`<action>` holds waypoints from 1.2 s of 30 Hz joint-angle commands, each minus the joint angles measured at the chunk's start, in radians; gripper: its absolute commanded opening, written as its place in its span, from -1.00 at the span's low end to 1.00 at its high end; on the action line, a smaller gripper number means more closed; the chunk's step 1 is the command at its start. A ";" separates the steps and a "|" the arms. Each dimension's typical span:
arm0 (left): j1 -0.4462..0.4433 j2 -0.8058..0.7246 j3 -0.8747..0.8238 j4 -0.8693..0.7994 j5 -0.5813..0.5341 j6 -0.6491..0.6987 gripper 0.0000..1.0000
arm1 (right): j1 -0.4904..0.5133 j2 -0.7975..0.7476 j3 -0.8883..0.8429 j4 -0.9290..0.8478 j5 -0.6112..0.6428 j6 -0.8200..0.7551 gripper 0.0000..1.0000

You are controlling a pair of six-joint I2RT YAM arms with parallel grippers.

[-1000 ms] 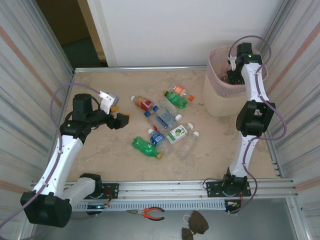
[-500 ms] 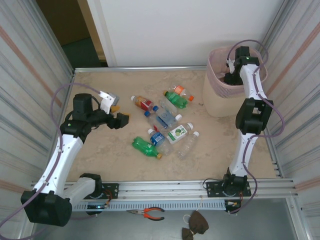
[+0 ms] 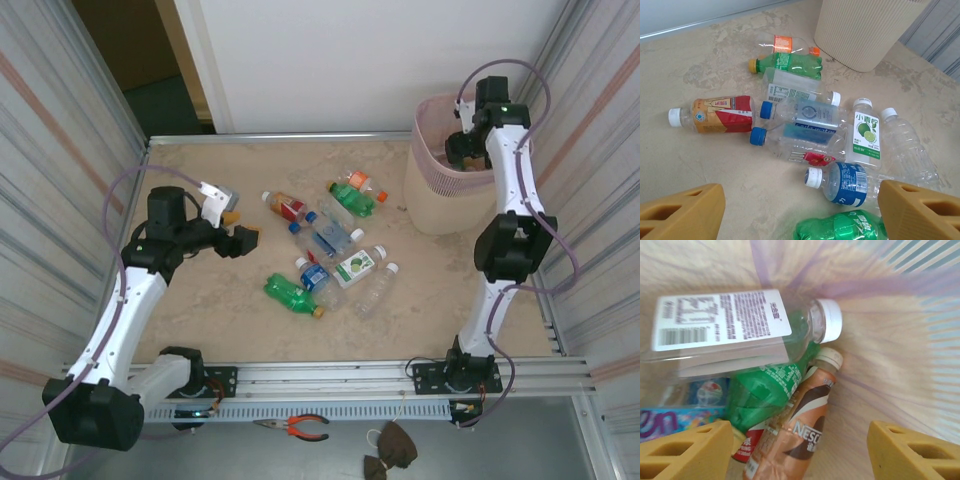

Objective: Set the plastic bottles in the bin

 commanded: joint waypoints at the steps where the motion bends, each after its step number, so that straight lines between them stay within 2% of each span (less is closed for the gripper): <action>1: 0.008 0.012 0.013 -0.014 -0.028 0.013 0.58 | 0.022 -0.090 0.032 -0.024 -0.001 0.034 0.42; 8: 0.009 0.013 0.012 -0.016 -0.056 0.018 0.58 | 0.094 -0.186 0.030 -0.057 -0.019 0.042 0.42; 16: 0.011 -0.001 0.008 -0.016 -0.097 0.021 0.58 | 0.245 -0.305 -0.038 -0.080 -0.027 0.072 0.42; 28: 0.038 -0.014 -0.006 0.003 -0.125 -0.004 0.58 | 0.604 -0.473 -0.273 -0.020 -0.032 0.193 0.40; 36: 0.164 -0.025 -0.027 0.067 -0.075 -0.073 0.58 | 0.865 -0.438 -0.377 0.000 -0.015 0.299 0.39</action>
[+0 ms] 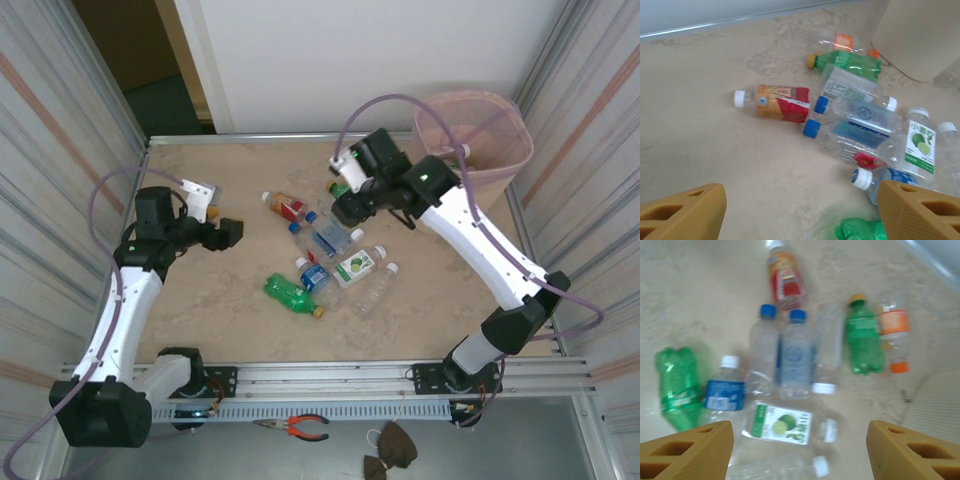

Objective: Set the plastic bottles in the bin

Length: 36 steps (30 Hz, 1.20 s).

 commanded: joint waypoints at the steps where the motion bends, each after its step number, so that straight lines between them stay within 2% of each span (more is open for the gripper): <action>1: 0.061 -0.027 -0.018 0.059 0.036 -0.052 0.58 | 0.077 0.020 -0.010 0.016 0.010 0.085 0.39; 8: 0.187 -0.032 -0.038 0.095 0.030 -0.117 0.59 | 0.214 0.132 -0.003 0.034 0.047 0.228 0.38; 13: 0.216 -0.025 -0.040 0.100 0.027 -0.130 0.58 | 0.295 0.229 0.010 0.064 0.065 0.323 0.38; 21: 0.265 -0.019 -0.049 0.130 0.072 -0.163 0.58 | 0.377 0.448 0.174 -0.017 0.096 0.474 0.38; 36: 0.278 -0.015 -0.052 0.138 0.085 -0.171 0.59 | 0.403 0.766 0.383 -0.147 0.100 0.411 0.57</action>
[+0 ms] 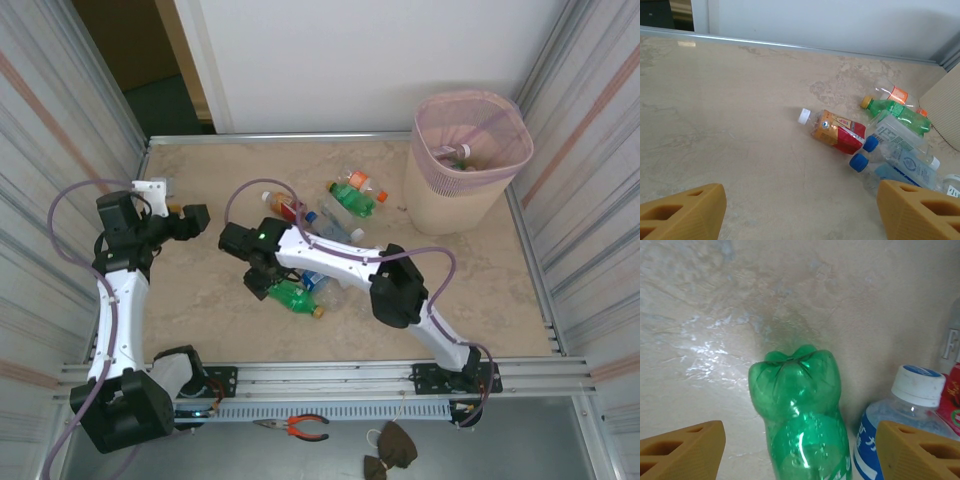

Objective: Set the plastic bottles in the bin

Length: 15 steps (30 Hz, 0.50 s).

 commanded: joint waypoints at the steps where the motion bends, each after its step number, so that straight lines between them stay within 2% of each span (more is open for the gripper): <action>1: 0.009 -0.006 -0.010 0.025 0.023 -0.013 0.59 | 0.001 0.060 0.065 -0.060 0.020 -0.008 0.58; 15: 0.010 -0.007 -0.010 0.020 0.012 -0.010 0.58 | -0.006 0.241 0.177 -0.111 0.021 -0.049 0.57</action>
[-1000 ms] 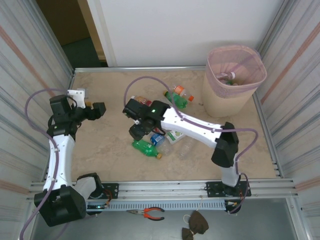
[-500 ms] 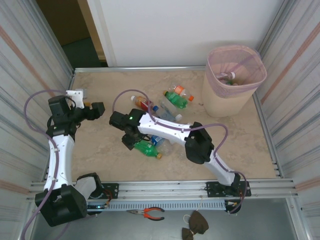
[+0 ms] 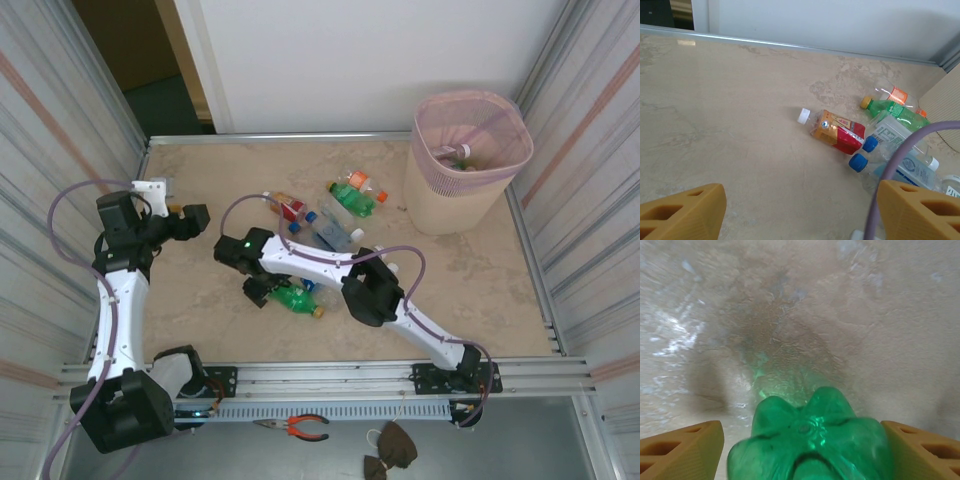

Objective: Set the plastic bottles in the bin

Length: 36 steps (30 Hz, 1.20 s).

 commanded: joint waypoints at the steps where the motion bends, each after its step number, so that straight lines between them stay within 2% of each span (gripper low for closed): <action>1: 0.010 -0.008 -0.009 0.019 0.010 -0.004 0.59 | -0.005 0.034 0.033 -0.050 0.022 -0.025 0.57; 22: 0.012 -0.009 -0.008 0.016 0.013 -0.002 0.58 | 0.004 0.041 0.064 -0.069 0.051 -0.037 0.34; 29: 0.012 -0.011 -0.009 0.016 0.013 -0.004 0.59 | 0.001 -0.014 0.073 -0.063 0.042 -0.037 0.23; 36: 0.012 -0.009 -0.009 0.019 0.020 -0.006 0.58 | -0.020 -0.121 0.080 -0.030 -0.040 -0.014 0.19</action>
